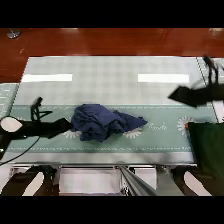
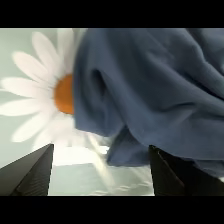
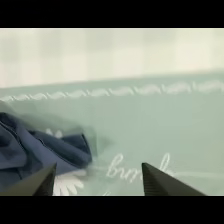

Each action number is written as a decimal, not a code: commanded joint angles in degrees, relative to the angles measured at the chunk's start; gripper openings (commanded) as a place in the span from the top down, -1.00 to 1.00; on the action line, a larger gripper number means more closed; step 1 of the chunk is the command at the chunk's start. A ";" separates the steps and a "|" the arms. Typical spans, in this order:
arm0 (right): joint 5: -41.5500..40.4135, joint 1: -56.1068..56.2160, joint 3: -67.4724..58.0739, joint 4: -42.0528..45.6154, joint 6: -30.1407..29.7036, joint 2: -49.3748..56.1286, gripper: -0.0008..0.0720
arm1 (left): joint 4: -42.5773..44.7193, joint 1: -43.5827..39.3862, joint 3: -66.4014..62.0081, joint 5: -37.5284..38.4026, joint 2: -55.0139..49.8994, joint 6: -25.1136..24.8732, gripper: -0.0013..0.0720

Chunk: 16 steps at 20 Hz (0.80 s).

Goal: Fold the shirts.

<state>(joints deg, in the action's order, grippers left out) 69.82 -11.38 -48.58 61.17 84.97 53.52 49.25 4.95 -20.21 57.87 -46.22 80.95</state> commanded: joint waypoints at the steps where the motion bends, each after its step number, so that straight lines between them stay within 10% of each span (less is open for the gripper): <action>1: -4.07 -6.54 18.99 -9.14 -3.69 -8.74 -0.71 | -22.86 -0.68 7.69 -9.05 -3.04 -11.93 -0.94; 4: -6.86 -2.64 25.46 -10.16 -3.54 -8.92 -0.71 | -29.68 -7.74 7.30 -18.08 -5.27 -14.95 -0.92; 5: -7.82 -1.03 26.05 -10.12 -2.64 -8.92 -0.71 | -29.77 -9.77 6.78 -20.04 -6.05 -14.93 -0.49; 6: -8.87 0.61 26.03 -10.19 -1.53 -8.92 -0.71 | -29.77 -10.93 5.97 -20.44 -6.88 -15.21 0.67; 7: -10.29 2.36 26.03 -10.32 -0.20 -8.74 -0.71 | -29.79 -11.17 4.94 -20.11 -7.28 -16.59 0.90; 16: -20.59 18.16 23.56 -23.58 -1.99 8.57 -0.71 | -29.79 -10.58 -0.42 -16.39 -7.26 -18.43 0.90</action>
<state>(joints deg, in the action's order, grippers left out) 52.86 2.26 -23.66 43.11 84.53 56.55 19.88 -5.50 -19.90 40.51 -53.39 63.09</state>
